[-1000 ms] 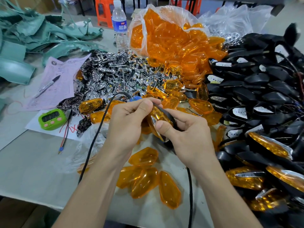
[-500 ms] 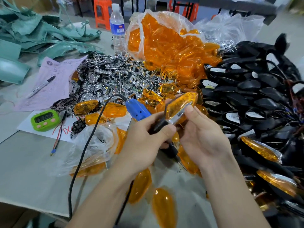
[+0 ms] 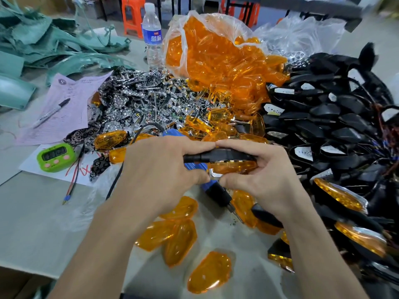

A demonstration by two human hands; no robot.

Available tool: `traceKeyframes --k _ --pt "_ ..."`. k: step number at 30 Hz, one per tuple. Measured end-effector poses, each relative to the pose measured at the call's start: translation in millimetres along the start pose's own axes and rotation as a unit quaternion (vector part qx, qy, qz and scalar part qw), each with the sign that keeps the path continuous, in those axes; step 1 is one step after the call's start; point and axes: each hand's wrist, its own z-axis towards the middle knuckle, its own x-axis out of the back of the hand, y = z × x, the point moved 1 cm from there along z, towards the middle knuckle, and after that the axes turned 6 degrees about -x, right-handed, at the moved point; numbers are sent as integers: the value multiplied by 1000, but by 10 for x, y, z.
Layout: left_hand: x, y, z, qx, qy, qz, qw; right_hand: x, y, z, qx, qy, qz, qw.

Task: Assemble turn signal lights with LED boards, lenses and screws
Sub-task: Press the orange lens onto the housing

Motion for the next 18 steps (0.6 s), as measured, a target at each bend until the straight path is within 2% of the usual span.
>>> traceKeyframes --k 2,4,7,8,9,10,11,13,14,15,18 --pt "35 3 23 -23 60 -18 998 -27 19 -13 19 25 76 997" --pt "-11 -3 27 -54 159 -5 986 -84 50 -18 16 76 168 983" --pt "-184 32 -75 -63 329 -27 942 -231 103 -6 -19 152 283 947" --pt "-276 45 -108 -40 352 -70 933 -276 114 -3 -33 169 312 934" --pt "-352 54 -125 -3 334 -133 933 -324 125 -3 -48 177 337 923" --pt "-421 58 -110 50 277 -228 932 -368 123 -6 -60 176 358 915" --pt "-489 71 -77 105 194 -358 907 -410 120 -7 -66 169 377 908" --pt "-569 136 1 154 44 -604 780 -509 117 -21 -69 141 412 897" --pt "-595 152 35 161 10 -677 718 -561 113 -26 -73 131 428 891" --pt "-622 153 56 166 -5 -714 680 -605 106 -33 -78 127 442 885" --pt "-719 185 109 176 22 -733 657 -708 72 -31 -81 113 469 872"
